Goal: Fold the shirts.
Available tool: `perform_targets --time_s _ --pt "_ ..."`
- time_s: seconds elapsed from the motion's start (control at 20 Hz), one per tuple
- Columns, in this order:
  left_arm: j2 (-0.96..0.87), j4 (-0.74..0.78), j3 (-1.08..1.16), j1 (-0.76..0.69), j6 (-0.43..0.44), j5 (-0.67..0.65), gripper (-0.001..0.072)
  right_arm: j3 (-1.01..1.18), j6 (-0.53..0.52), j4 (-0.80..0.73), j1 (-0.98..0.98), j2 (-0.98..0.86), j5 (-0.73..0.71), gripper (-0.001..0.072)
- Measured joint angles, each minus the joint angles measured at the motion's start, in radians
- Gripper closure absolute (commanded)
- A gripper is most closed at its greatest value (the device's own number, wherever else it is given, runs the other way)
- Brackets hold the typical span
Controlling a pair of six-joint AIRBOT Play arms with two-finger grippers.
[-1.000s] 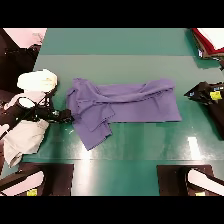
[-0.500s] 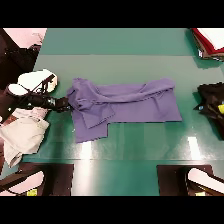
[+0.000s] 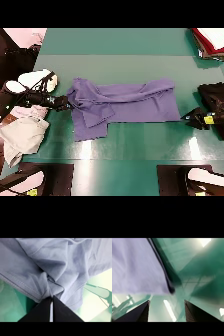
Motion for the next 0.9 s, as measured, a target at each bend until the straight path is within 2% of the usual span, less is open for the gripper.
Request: perform_targets --time_s 0.15,0.2,0.25,0.3,0.35,0.65,0.9 --pt "0.000 0.000 0.000 0.000 0.000 -0.003 0.0682 -0.008 -0.005 0.024 0.053 -0.009 -0.049 0.0281" --pt "0.000 0.000 0.000 0.000 0.000 -0.005 0.0682 -0.009 -0.006 0.026 0.068 -0.010 -0.060 0.0361" --pt "0.000 0.000 0.000 0.000 0.000 -0.005 0.0682 -0.011 -0.006 0.027 0.082 -0.012 -0.076 0.0482" --pt "0.000 0.000 0.000 0.000 0.000 -0.005 0.0683 -0.013 -0.007 0.021 0.096 -0.013 -0.088 0.0633" --pt "0.000 0.000 0.000 0.000 0.000 -0.006 0.0682 -0.013 -0.008 0.017 0.108 -0.014 -0.101 0.0695" --pt "0.000 0.000 0.058 0.000 -0.020 -0.088 0.0683 0.039 -0.005 0.027 0.167 0.055 -0.095 0.0695" --pt "0.000 -0.001 0.360 0.000 -0.051 -0.204 0.0682 0.294 0.068 0.029 0.181 0.190 -0.068 0.0696"
